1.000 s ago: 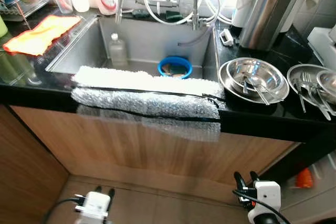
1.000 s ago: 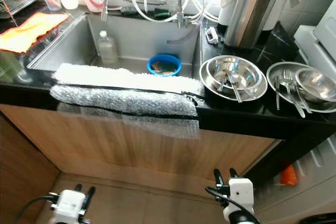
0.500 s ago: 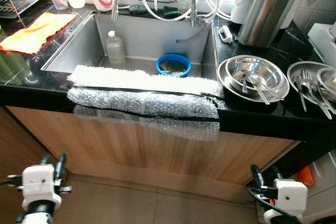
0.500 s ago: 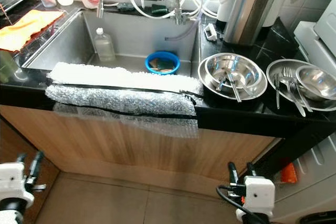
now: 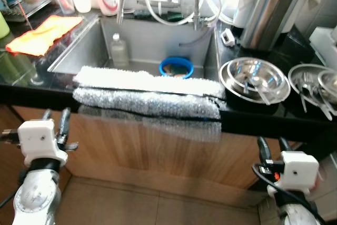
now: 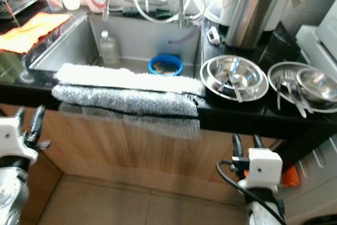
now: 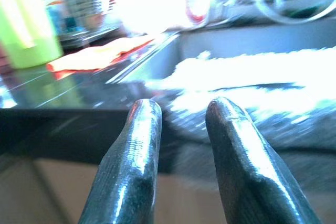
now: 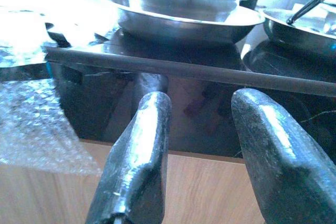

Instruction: Kitchen organization

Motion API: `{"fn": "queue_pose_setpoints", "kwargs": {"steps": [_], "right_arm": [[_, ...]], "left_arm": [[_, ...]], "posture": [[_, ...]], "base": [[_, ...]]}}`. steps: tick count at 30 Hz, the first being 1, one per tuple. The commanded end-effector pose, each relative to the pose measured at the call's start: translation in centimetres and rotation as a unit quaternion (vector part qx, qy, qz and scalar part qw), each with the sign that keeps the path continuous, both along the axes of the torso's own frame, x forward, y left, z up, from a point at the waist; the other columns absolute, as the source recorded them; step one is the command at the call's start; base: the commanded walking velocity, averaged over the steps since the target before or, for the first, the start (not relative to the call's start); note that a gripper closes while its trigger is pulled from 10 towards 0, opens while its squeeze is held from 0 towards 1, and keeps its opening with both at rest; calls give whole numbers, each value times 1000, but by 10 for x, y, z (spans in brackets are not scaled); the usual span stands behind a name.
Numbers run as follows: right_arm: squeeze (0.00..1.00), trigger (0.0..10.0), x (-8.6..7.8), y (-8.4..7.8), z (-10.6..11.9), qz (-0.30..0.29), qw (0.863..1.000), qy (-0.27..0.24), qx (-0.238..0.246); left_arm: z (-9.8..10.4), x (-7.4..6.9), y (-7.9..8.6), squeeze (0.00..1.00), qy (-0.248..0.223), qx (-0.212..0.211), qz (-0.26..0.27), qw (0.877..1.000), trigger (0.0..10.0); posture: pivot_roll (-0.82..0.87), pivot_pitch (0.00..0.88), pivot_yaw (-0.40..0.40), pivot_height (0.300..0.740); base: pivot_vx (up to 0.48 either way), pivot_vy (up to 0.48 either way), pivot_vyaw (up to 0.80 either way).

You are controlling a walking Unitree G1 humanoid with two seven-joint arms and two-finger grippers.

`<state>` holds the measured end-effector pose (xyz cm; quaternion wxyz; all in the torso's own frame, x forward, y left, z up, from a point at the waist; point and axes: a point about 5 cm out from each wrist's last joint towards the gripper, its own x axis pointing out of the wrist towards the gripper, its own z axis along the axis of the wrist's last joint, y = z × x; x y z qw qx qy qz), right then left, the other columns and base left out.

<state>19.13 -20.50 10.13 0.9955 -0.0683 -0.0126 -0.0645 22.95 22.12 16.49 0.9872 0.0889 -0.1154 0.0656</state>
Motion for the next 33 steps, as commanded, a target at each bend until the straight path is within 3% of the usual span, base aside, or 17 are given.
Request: {"fn": "queue_pose_setpoints", "kwargs": {"steps": [1, 7, 11, 13, 18, 33], "right_arm": [[0, 10000, 3, 0, 2, -7, 1000, 1, 3], [0, 10000, 24, 6, 6, -11, 999, -16, 35], [0, 10000, 27, 7, 8, -5, 999, -18, 26], [0, 10000, 38, 8, 11, -4, 999, -28, 33], [0, 10000, 50, 12, 10, 14, 999, -31, 33], [0, 10000, 69, 15, 21, 21, 998, -61, 15]], "left_arm": [[1, 2, -6, 0, 8, -1, -13, 1000, 10000], [1, 18, -16, 0, 10, -2, -42, 999, 10000], [1, 22, -18, 0, 12, 4, -47, 999, 10000], [-1, 28, -24, 0, 15, -1, -63, 998, 10000], [-8, 26, -35, 0, 24, 0, -86, 996, 10000], [-7, 31, -37, 0, 16, -2, -94, 995, 10000]], "posture": [[-49, 0, -11, 740], [-56, 13, -10, 740], [-57, 15, -10, 740], [-69, 28, -5, 740], [-59, 9, -9, 740], [-47, 0, -14, 740]], "base": [[0, 0, 0], [0, 0, 0], [0, 0, 0], [0, 0, 0], [0, 0, 0], [0, 0, 0]]}}
